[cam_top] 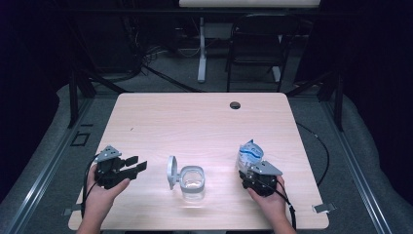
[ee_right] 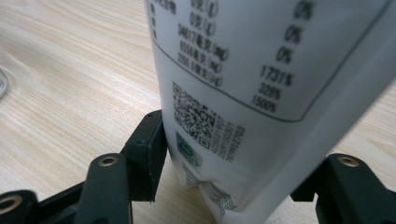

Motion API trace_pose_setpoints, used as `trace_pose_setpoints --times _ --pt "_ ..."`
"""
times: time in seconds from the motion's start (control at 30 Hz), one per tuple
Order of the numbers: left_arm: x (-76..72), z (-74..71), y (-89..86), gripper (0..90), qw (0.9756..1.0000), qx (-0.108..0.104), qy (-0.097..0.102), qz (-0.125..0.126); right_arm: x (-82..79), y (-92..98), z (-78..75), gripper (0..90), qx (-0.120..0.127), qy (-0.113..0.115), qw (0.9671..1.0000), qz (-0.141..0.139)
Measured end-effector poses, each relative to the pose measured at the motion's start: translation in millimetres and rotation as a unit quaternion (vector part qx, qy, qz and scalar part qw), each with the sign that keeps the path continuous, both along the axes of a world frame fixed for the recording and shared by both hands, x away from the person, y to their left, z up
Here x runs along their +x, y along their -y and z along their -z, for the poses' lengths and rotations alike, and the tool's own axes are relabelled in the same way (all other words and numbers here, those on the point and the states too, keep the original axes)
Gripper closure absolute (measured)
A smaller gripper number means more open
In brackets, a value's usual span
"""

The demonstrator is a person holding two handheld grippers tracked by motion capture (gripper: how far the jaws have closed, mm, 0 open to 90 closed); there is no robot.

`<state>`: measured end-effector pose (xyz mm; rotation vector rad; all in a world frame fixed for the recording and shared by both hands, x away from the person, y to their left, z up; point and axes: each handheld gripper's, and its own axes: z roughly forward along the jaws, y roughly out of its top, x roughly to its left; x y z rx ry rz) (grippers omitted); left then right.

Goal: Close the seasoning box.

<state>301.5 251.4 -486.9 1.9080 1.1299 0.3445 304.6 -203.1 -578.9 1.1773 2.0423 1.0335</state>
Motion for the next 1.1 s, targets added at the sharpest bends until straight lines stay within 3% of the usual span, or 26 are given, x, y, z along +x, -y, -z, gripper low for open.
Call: trace_pose_setpoints --times 0.73,1.1 --pt "0.9 1.5 -1.2 54.0 1.0 -0.001 -0.001 -0.005 2.3 0.2 -0.7 44.0 -0.002 0.003 1.0 -0.005" --pt "0.9 1.5 -1.1 54.0 1.0 0.0 -0.001 -0.005 -0.8 -1.1 -11.5 44.1 -0.005 0.014 0.9998 -0.013"
